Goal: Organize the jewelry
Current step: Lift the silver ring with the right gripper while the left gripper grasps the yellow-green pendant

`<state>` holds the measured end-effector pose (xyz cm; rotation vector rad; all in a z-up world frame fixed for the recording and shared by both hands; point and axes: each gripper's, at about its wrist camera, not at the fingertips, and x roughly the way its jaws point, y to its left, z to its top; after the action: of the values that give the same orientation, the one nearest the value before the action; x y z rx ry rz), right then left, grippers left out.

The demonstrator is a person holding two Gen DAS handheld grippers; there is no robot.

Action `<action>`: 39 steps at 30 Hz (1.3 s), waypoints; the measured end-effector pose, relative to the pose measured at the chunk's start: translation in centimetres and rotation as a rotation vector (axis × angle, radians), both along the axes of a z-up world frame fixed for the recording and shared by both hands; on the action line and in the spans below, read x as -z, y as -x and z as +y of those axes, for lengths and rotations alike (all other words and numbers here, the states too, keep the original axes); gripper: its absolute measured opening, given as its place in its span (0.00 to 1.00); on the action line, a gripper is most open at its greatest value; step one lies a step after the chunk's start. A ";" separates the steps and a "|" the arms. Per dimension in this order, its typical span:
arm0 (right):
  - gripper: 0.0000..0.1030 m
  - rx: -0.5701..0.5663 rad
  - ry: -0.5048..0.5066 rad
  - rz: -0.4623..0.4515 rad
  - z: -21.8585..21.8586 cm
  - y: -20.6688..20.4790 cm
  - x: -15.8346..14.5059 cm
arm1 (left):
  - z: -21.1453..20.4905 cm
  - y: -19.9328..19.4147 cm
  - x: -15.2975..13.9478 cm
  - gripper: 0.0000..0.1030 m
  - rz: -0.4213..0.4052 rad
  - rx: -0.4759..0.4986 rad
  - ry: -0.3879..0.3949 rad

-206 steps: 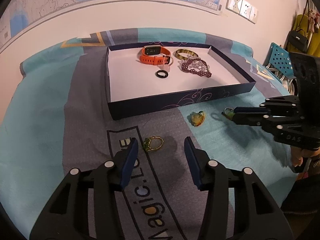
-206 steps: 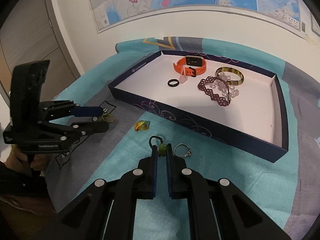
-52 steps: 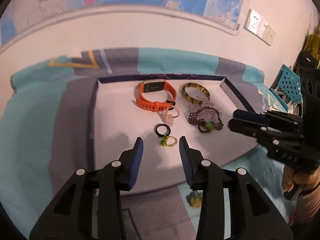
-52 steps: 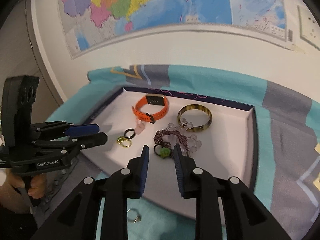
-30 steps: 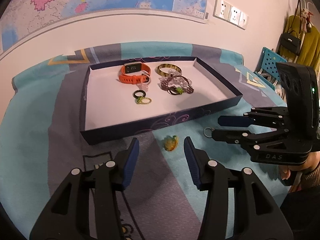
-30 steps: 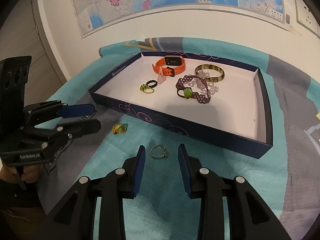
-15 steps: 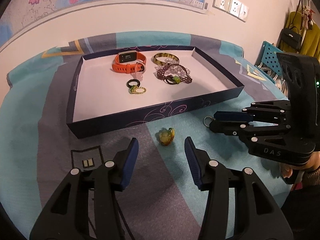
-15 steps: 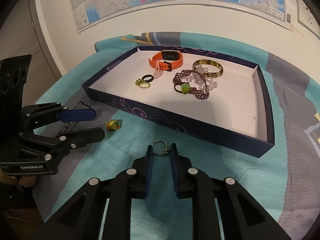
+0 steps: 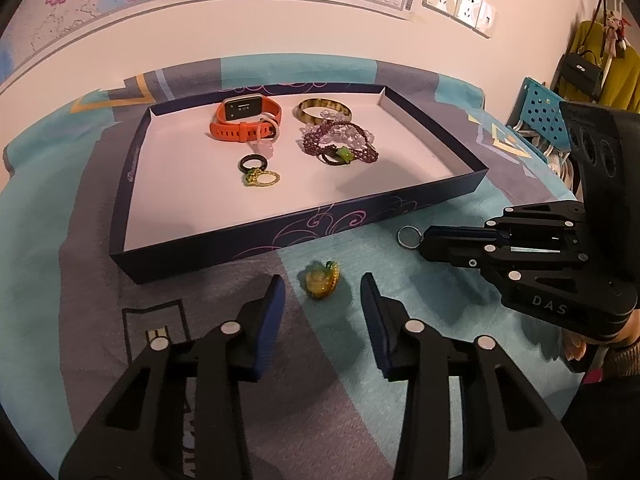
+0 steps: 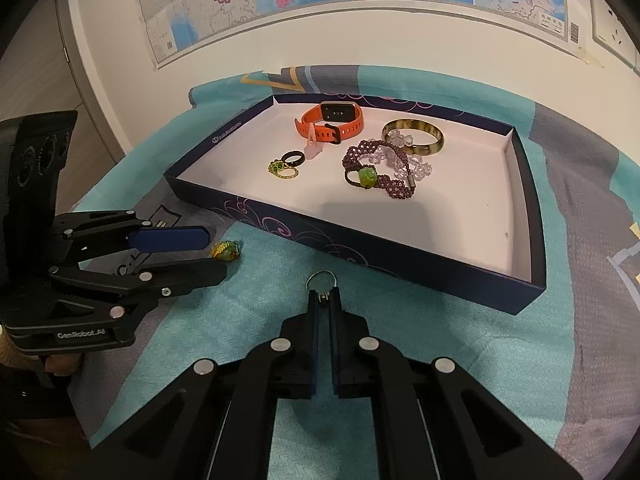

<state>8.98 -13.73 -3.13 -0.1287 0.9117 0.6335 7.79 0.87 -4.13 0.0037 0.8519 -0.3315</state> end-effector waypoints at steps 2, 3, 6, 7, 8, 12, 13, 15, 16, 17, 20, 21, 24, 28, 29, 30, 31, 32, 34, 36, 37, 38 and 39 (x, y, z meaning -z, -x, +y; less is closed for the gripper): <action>0.04 -0.002 -0.008 -0.003 -0.2 0.1 -0.1 | 0.0 -0.2 0.1 0.30 0.007 0.002 0.008; 0.04 -0.003 -0.013 -0.004 -0.3 0.2 -0.3 | 0.0 -0.3 0.1 0.29 0.009 0.001 0.012; 0.04 0.000 -0.021 -0.005 -0.5 0.3 -0.4 | 0.1 -0.4 0.2 0.21 0.015 -0.001 0.014; 0.04 0.000 -0.024 -0.006 -0.6 0.3 -0.4 | 0.0 -0.4 0.3 0.20 0.017 0.001 0.013; 0.04 0.000 -0.028 -0.006 -0.6 0.4 -0.4 | 0.0 -0.4 0.3 0.20 0.018 0.002 0.011; 0.04 0.004 -0.034 -0.006 -0.8 0.4 -0.5 | -0.1 -0.4 0.3 0.19 0.014 0.003 0.001; 0.04 0.004 -0.036 -0.007 -0.8 0.4 -0.5 | -0.1 -0.4 0.3 0.18 0.014 0.003 -0.001; 0.04 0.005 -0.041 -0.010 -0.8 0.5 -0.6 | -0.2 -0.4 0.3 0.16 0.015 0.001 -0.002; 0.04 0.004 -0.044 -0.011 -0.9 0.5 -0.6 | -0.1 -0.4 0.3 0.16 0.015 0.000 -0.004; 0.04 0.004 -0.045 -0.013 -0.9 0.5 -0.6 | -0.1 -0.4 0.3 0.16 0.014 -0.001 -0.006; 0.04 0.003 -0.051 -0.016 -0.9 0.6 -0.7 | -0.2 -0.3 0.3 0.16 0.012 -0.004 -0.012; 0.04 0.004 -0.052 -0.018 -1.0 0.7 -0.7 | -0.2 -0.3 0.3 0.16 0.011 -0.005 -0.011; 0.04 0.003 -0.060 -0.022 -1.0 0.8 -0.8 | -0.2 0.0 -0.1 0.16 0.005 -0.010 -0.012; 0.04 0.001 -0.067 -0.029 -1.1 0.9 -1.1 | -0.2 0.6 -0.9 0.16 -0.014 -0.005 -0.003; 0.04 0.001 -0.068 -0.032 -1.1 0.9 -1.2 | -0.1 0.7 -1.1 0.16 -0.021 -0.004 -0.001; 0.04 0.000 -0.070 -0.034 -1.1 1.0 -1.2 | -0.2 0.8 -1.3 0.16 -0.025 -0.004 0.001; 0.04 0.000 -0.071 -0.035 -1.1 1.0 -1.3 | -0.2 1.0 -1.5 0.16 -0.030 -0.003 0.003; 0.04 -0.001 -0.072 -0.037 -1.1 1.1 -1.4 | -0.2 1.1 -1.7 0.15 -0.035 -0.001 0.005; 0.04 -0.001 -0.074 -0.042 -1.2 1.1 -1.6 | -0.1 1.4 -2.1 0.15 -0.045 0.001 0.008; 0.04 -0.002 -0.076 -0.047 -1.2 1.2 -1.7 | -0.1 1.6 -2.4 0.16 -0.053 0.002 0.013; 0.04 -0.001 -0.077 -0.049 -1.2 1.2 -1.8 | -0.1 1.7 -2.6 0.16 -0.057 0.002 0.014; 0.04 -0.001 -0.078 -0.051 -1.2 1.2 -1.9 | -0.1 1.8 -2.8 0.16 -0.061 0.002 0.016; 0.04 -0.003 -0.080 -0.054 -1.2 1.3 -2.0 | 0.0 1.8 -2.9 0.16 -0.064 0.002 0.019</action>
<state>7.72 -14.90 -1.11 -0.0756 0.8330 0.6657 5.96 0.83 -1.18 -0.0026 0.7850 -0.3400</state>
